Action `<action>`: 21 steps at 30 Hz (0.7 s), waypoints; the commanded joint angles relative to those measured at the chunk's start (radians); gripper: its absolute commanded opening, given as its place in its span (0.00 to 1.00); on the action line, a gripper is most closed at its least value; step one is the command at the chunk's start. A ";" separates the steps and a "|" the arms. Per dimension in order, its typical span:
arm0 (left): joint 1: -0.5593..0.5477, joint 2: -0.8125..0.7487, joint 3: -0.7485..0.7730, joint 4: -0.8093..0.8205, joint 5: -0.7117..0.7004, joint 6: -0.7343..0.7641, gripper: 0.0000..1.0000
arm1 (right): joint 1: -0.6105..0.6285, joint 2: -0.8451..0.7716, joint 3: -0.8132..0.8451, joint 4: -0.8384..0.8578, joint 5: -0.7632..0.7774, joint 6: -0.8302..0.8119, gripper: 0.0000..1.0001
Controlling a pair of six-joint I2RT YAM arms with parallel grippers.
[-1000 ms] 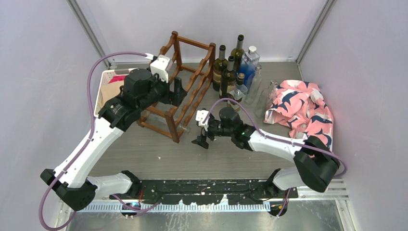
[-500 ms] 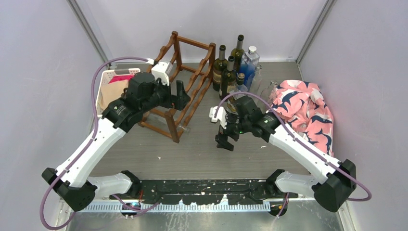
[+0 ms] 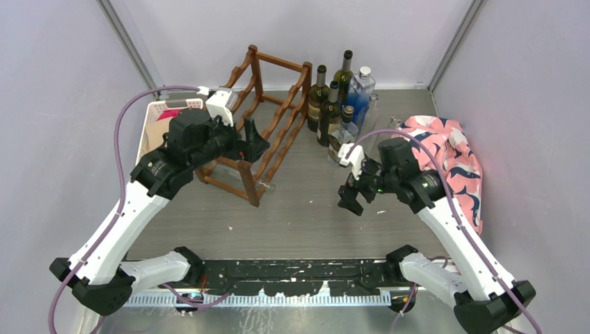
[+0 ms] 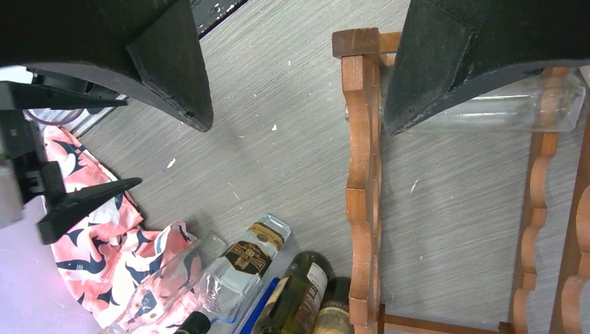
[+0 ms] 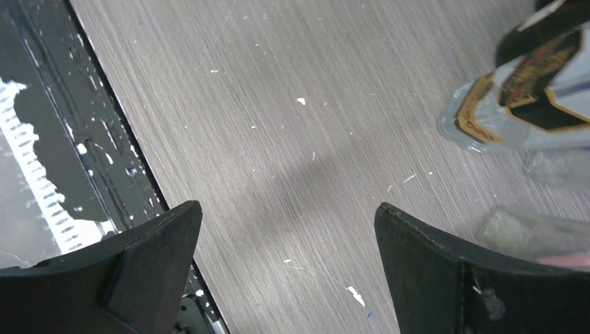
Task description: Put the wine bottle on the wine rack
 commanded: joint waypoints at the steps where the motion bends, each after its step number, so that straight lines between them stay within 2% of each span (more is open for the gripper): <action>1: 0.005 0.026 0.069 -0.048 -0.024 -0.036 0.90 | -0.076 -0.094 -0.001 0.027 -0.083 0.090 1.00; 3: 0.004 0.041 0.080 -0.045 -0.010 -0.087 0.88 | -0.117 -0.131 -0.014 0.038 -0.099 0.126 1.00; 8: -0.024 0.062 0.065 0.088 0.162 -0.184 0.83 | -0.199 -0.180 0.027 0.084 -0.107 0.304 1.00; 12: -0.183 0.072 0.032 0.211 0.105 -0.144 0.84 | -0.211 -0.180 0.144 0.162 -0.096 0.523 1.00; 14: -0.253 0.075 -0.015 0.344 0.077 -0.144 0.86 | -0.211 -0.176 0.206 0.257 -0.035 0.672 1.00; 17: -0.300 0.071 -0.149 0.586 0.038 -0.227 0.88 | -0.210 -0.162 0.289 0.390 0.149 0.854 1.00; 19: -0.329 0.090 -0.212 0.779 0.005 -0.279 0.95 | -0.212 -0.142 0.344 0.462 0.271 0.969 1.00; 21: -0.366 0.142 -0.224 0.908 -0.043 -0.298 0.99 | -0.211 -0.114 0.384 0.531 0.330 1.077 1.00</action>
